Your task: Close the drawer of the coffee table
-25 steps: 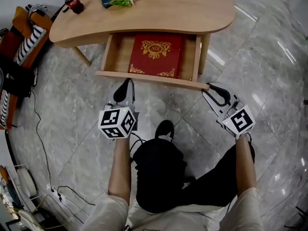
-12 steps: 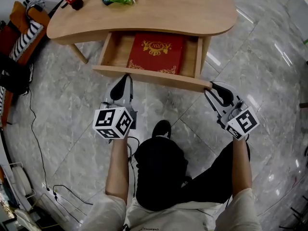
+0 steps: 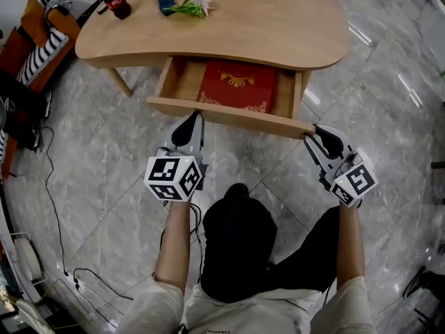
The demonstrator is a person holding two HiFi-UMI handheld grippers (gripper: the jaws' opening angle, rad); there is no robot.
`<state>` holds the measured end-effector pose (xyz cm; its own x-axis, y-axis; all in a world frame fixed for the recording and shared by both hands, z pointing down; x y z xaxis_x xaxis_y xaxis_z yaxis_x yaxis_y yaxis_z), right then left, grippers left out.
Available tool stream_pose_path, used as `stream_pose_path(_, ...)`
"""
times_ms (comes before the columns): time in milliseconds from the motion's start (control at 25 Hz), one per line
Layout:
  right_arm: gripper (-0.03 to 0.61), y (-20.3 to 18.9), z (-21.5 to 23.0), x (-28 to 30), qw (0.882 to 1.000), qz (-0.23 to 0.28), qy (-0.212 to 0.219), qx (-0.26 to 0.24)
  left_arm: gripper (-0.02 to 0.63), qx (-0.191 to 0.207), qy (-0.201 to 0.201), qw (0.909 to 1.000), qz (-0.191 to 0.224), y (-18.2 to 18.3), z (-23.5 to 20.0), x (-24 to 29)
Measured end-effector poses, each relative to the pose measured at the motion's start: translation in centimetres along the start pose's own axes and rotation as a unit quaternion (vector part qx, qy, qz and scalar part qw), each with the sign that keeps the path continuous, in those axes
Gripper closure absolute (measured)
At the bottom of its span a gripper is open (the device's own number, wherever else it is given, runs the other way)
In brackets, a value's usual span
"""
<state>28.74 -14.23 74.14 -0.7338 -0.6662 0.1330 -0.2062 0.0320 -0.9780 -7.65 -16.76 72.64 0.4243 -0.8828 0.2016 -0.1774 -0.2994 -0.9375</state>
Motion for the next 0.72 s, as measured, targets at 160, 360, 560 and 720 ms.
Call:
stream_pose_path(160, 0.472, 0.1, 0.9, 0.6, 1.0, -0.003, -0.001, 0.002, 0.604, 0.0, -0.004, 1.0, 0.0, 0.5, -0.3, 0.9)
stream_pose_path(360, 0.472, 0.1, 1.3, 0.6, 1.0, -0.002, -0.002, 0.01, 0.604, -0.009, -0.003, 0.9999, 0.004, 0.5, -0.1, 1.3)
stream_pose_path(560, 0.471, 0.2, 2.7, 1.4, 1.0, -0.008, -0.004, 0.015, 0.604, 0.012, -0.009, 0.9998, -0.011, 1.5, -0.4, 2.9)
stream_pose_path(720, 0.471, 0.2, 4.0, 2.1, 1.0, -0.006, -0.002, 0.022, 0.604, 0.008, -0.007, 0.9998, -0.015, 2.0, -0.6, 4.2)
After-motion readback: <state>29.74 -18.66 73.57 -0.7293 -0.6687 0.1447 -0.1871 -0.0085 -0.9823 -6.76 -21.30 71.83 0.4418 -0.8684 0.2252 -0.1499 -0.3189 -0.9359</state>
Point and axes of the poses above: the fingertips, and each gripper's own axes: x forward along the fingers, z to its right, y out of its top, the point moved 10 cm from there along -x, backward along the fingers, and after that the axes turned 8 degrees about -x, right-handed, at the moved point
